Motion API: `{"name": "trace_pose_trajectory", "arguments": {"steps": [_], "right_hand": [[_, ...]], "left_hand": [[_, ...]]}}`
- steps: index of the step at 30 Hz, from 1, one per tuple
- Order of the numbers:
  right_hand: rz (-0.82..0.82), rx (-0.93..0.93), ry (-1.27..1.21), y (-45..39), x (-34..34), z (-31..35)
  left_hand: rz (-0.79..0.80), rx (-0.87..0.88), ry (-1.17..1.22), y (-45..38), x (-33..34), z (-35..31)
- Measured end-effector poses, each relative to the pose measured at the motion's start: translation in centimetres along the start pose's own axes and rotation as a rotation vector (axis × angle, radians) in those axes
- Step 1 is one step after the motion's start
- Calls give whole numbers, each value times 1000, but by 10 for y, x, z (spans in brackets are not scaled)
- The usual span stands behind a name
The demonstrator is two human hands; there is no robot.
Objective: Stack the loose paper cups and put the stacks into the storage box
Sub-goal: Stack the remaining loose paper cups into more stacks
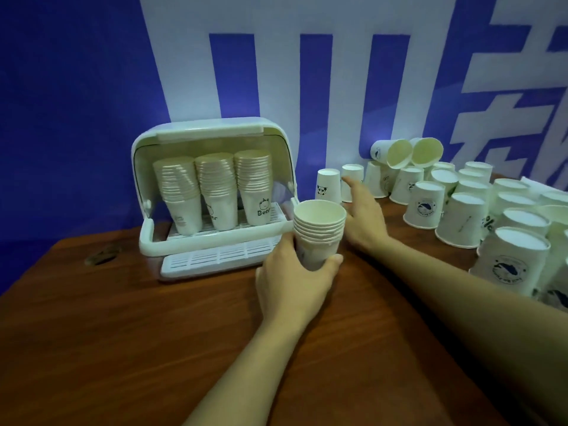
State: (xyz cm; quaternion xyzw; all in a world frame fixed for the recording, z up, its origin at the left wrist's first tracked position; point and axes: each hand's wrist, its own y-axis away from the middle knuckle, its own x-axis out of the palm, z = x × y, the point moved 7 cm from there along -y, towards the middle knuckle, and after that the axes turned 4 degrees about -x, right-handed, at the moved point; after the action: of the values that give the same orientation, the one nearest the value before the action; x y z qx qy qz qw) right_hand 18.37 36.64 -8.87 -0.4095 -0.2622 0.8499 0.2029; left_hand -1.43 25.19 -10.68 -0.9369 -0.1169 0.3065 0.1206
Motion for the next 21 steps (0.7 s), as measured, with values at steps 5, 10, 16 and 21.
{"name": "trace_pose_trajectory", "arguments": {"steps": [5, 10, 16, 21], "right_hand": [[161, -80, 255, -53, 49, -10], [-82, -46, 123, -48, 35, -12], [-309, 85, -137, -35, 6, -18], [42, 314, -99, -24, 25, -31]], "left_hand": [[-3, 25, 93, -5, 2, 7], [12, 19, 115, -8, 3, 10], [59, -16, 135, -6, 2, 12], [52, -56, 128, -3, 2, 8]]}}
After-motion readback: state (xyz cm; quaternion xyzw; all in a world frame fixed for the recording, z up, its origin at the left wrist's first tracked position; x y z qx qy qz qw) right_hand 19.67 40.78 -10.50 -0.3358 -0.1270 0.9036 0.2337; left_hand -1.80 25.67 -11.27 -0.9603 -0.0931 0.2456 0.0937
